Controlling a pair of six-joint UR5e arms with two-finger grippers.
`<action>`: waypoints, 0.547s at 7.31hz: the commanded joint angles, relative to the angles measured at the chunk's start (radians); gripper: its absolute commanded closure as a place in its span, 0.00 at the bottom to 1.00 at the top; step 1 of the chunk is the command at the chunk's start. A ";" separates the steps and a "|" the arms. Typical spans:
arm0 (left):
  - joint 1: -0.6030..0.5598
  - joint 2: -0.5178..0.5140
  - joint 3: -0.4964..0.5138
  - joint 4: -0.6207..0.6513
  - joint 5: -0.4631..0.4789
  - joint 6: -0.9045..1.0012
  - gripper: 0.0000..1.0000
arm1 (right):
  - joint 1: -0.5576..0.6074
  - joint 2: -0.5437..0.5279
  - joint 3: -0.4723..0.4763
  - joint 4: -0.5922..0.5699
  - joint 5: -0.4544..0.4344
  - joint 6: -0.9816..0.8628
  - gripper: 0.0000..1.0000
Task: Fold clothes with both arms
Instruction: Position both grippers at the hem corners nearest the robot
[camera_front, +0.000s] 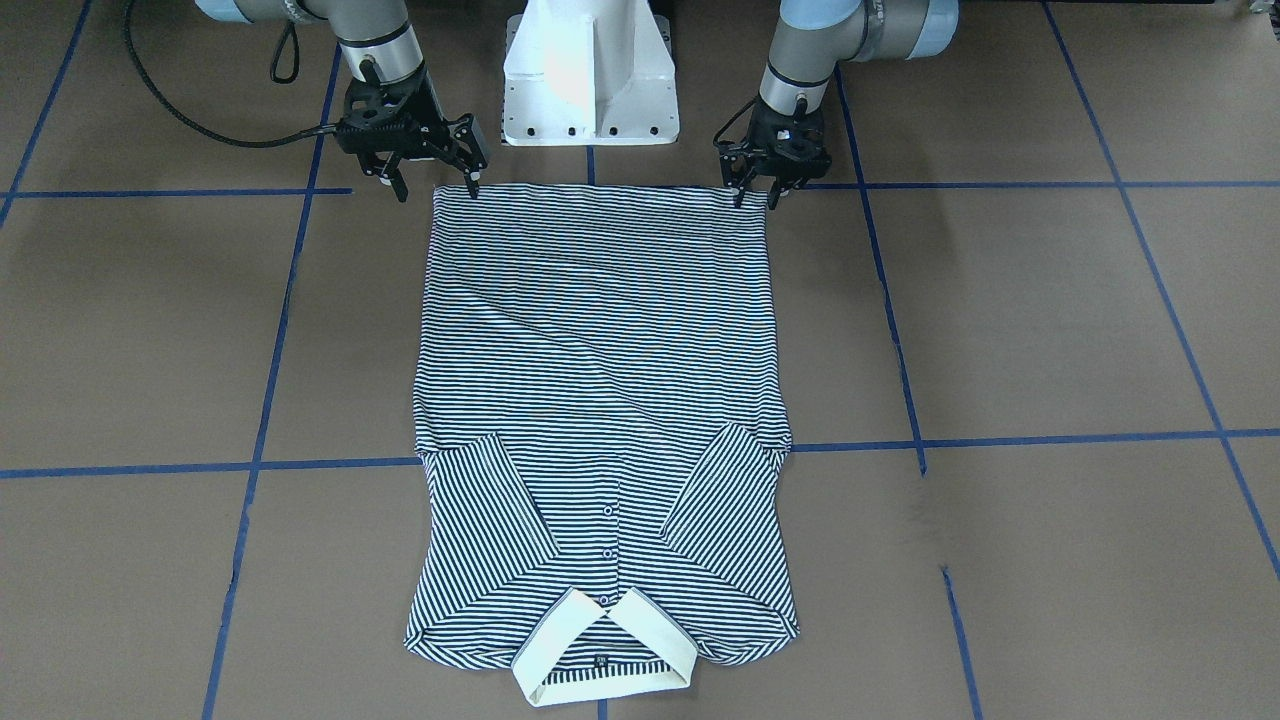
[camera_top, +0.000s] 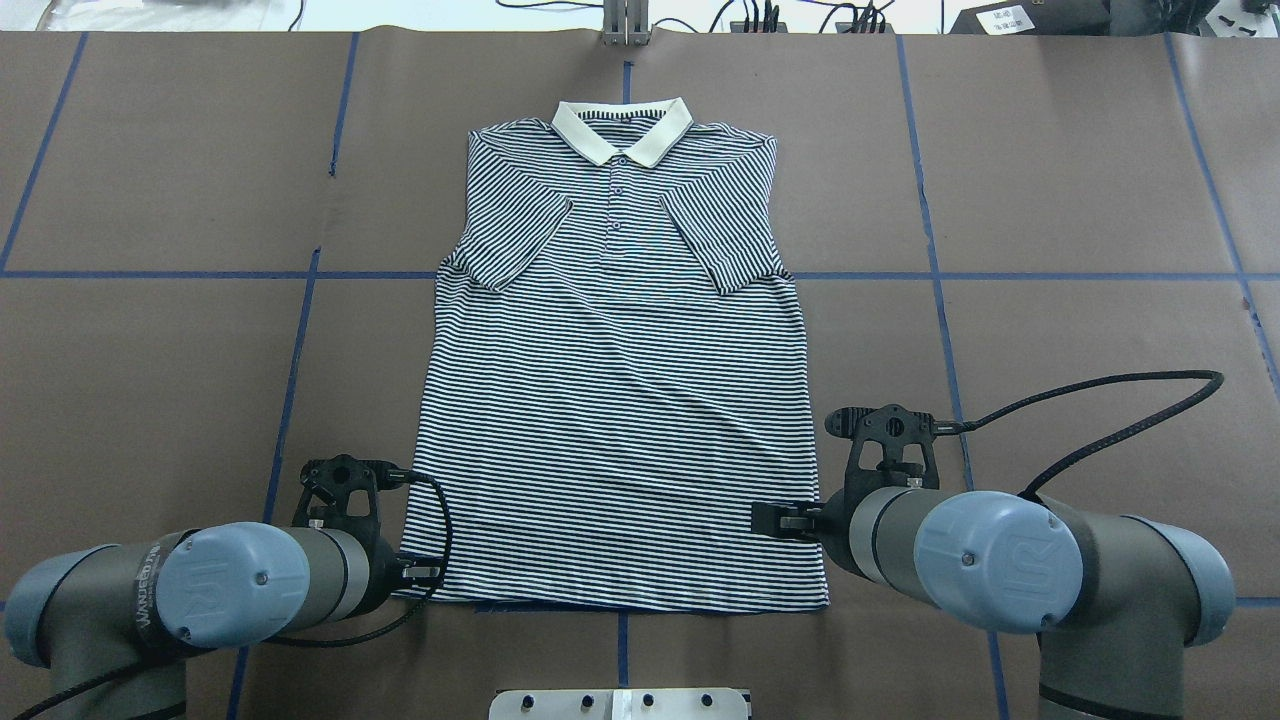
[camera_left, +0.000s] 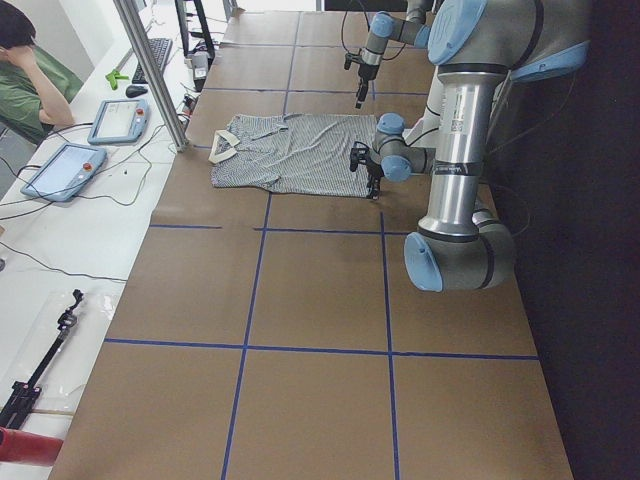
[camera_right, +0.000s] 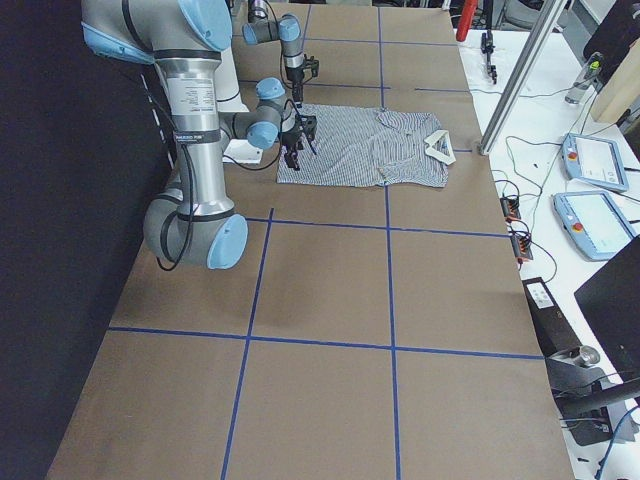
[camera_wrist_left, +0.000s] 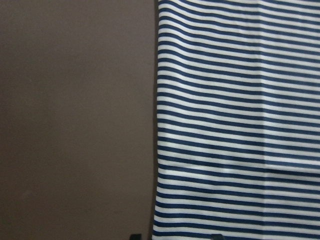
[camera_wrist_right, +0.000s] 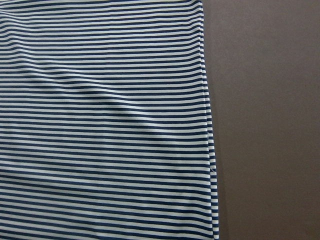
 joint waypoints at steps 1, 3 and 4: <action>0.003 0.001 0.001 0.002 0.000 0.002 0.46 | 0.000 0.000 0.000 0.000 0.001 0.000 0.00; 0.002 0.001 0.000 0.003 0.000 0.002 0.46 | 0.000 0.000 0.000 0.000 0.000 0.000 0.00; 0.002 0.009 0.000 0.003 0.000 0.002 0.46 | 0.002 0.000 0.000 0.000 -0.001 0.000 0.00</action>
